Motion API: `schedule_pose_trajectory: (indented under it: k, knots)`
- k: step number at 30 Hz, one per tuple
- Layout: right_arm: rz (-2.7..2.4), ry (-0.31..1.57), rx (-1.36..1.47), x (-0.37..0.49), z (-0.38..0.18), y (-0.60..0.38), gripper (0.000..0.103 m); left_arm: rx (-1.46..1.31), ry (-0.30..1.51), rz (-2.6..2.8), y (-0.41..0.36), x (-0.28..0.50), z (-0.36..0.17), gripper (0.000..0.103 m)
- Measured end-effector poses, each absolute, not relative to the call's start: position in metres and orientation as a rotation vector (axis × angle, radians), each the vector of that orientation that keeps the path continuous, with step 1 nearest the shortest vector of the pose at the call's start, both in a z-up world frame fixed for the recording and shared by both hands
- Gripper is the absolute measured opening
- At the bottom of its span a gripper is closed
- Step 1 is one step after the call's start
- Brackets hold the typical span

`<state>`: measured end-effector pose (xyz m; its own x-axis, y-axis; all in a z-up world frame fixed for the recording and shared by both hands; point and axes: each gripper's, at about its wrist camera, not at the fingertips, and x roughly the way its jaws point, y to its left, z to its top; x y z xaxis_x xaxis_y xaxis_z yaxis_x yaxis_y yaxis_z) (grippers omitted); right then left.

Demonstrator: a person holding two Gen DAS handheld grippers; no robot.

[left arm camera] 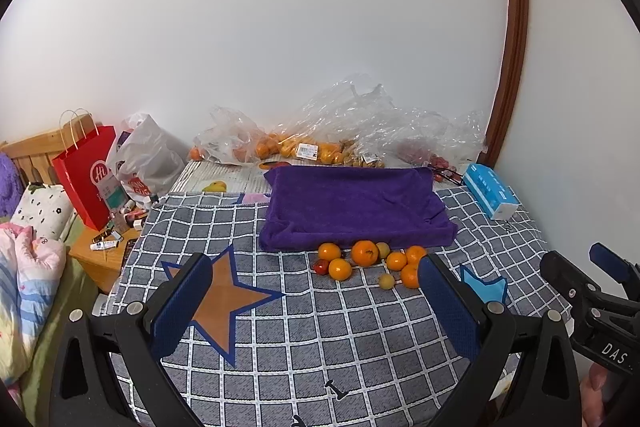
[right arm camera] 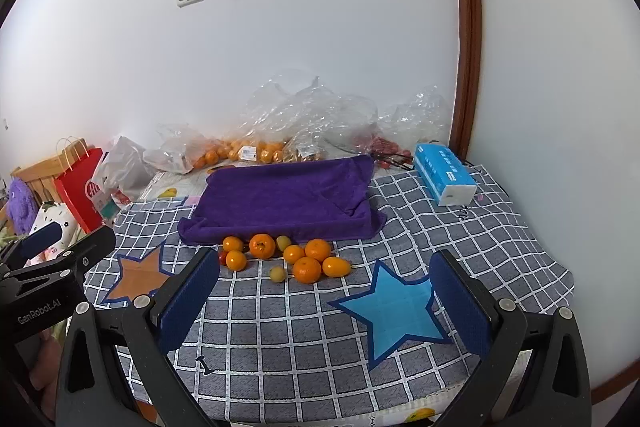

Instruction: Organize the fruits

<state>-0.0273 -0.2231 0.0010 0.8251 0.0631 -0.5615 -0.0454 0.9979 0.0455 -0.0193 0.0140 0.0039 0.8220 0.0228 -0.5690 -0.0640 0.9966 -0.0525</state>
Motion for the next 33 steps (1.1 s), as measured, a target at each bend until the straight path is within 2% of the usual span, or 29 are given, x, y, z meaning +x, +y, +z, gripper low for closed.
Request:
schedule_pose_trajectory:
  k: [18, 33]
  knots:
    - [0.041, 0.594, 0.019, -0.018, -0.01, -0.22, 0.103, -0.07, 0.618, 0.051, 0.016, -0.009, -0.005, 0.103]
    - [0.042, 0.612, 0.03, 0.033, -0.043, -0.225, 0.103, -0.081, 0.671, 0.056, 0.031, 0.037, -0.04, 0.103]
